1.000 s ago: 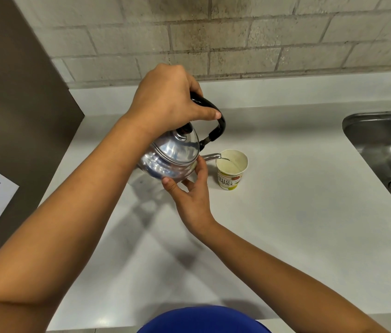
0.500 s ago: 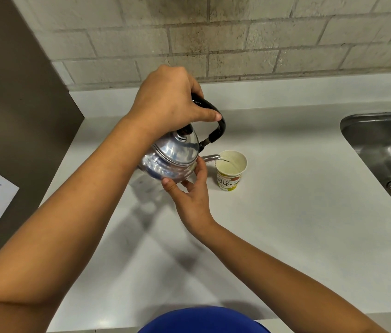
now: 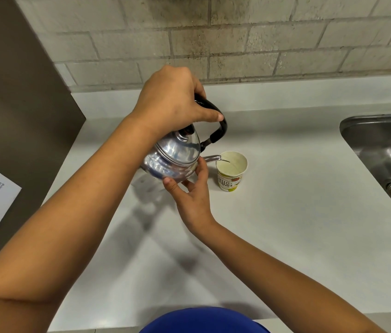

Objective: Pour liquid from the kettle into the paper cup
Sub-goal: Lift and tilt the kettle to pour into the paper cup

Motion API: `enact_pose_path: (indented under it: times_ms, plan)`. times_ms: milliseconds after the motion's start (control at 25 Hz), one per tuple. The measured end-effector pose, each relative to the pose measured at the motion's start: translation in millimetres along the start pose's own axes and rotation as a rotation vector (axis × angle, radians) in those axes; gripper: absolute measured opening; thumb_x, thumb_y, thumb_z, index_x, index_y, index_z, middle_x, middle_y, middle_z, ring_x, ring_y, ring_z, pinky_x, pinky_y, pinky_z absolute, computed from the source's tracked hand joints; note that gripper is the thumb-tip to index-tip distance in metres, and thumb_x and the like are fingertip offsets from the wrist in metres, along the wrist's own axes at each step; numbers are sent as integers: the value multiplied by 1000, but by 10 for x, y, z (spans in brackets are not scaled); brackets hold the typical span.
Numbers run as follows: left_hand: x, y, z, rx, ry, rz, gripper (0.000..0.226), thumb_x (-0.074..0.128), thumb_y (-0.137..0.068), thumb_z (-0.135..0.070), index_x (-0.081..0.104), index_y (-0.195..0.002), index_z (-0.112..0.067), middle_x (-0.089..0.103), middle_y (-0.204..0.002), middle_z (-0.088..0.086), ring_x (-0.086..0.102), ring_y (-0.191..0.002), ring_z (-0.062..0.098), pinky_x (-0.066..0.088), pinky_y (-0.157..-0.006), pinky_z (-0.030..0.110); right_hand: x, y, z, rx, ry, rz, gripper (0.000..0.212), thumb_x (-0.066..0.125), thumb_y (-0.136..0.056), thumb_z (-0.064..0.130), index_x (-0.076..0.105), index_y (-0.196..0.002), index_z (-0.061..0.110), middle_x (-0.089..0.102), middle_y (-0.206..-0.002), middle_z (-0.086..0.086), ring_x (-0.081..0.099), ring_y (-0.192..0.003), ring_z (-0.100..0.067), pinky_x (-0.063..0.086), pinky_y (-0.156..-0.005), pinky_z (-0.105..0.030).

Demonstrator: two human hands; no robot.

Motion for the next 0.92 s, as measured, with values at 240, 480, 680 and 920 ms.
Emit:
enact_pose_path:
  times_ms: [240, 480, 680, 920]
  plan:
    - [-10, 3, -2, 22, -19, -5, 47, 69, -54, -64, 73, -81, -25, 57, -57, -10, 55, -60, 10, 40, -51, 23, 10, 8, 9, -5, 11, 6, 79, 68, -78, 5, 19, -138, 21, 40, -131, 4, 49, -108, -2, 46, -70, -2]
    - [-16, -14, -25, 44, -27, -15, 46, 69, -55, -63, 73, -80, -25, 54, -54, -12, 52, -57, 7, 38, -49, 22, -3, -7, -3, 0, 7, -4, 80, 69, -78, 7, 19, -138, 23, 39, -133, 3, 49, -115, -17, 47, -70, -3]
    - [-15, -17, -26, 40, -31, -12, 46, 69, -55, -64, 73, -80, -25, 54, -55, -13, 51, -57, 4, 35, -47, 23, -1, -19, -5, -1, 20, 2, 80, 69, -78, 7, 19, -139, 22, 40, -133, 3, 50, -109, -4, 46, -70, -2]
    - [-15, -15, -51, 46, -55, -10, 46, 69, -55, -63, 73, -80, -24, 56, -57, -8, 55, -61, 13, 39, -52, 25, 2, -18, -27, -3, 8, 8, 79, 67, -79, 5, 19, -139, 21, 42, -125, 12, 51, -108, -4, 47, -70, -4]
Point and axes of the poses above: each hand's wrist, its own y-axis away from the middle knuckle, its own x-axis out of the palm, z = x × y, the point moved 8 cm from there along -y, towards the middle knuckle
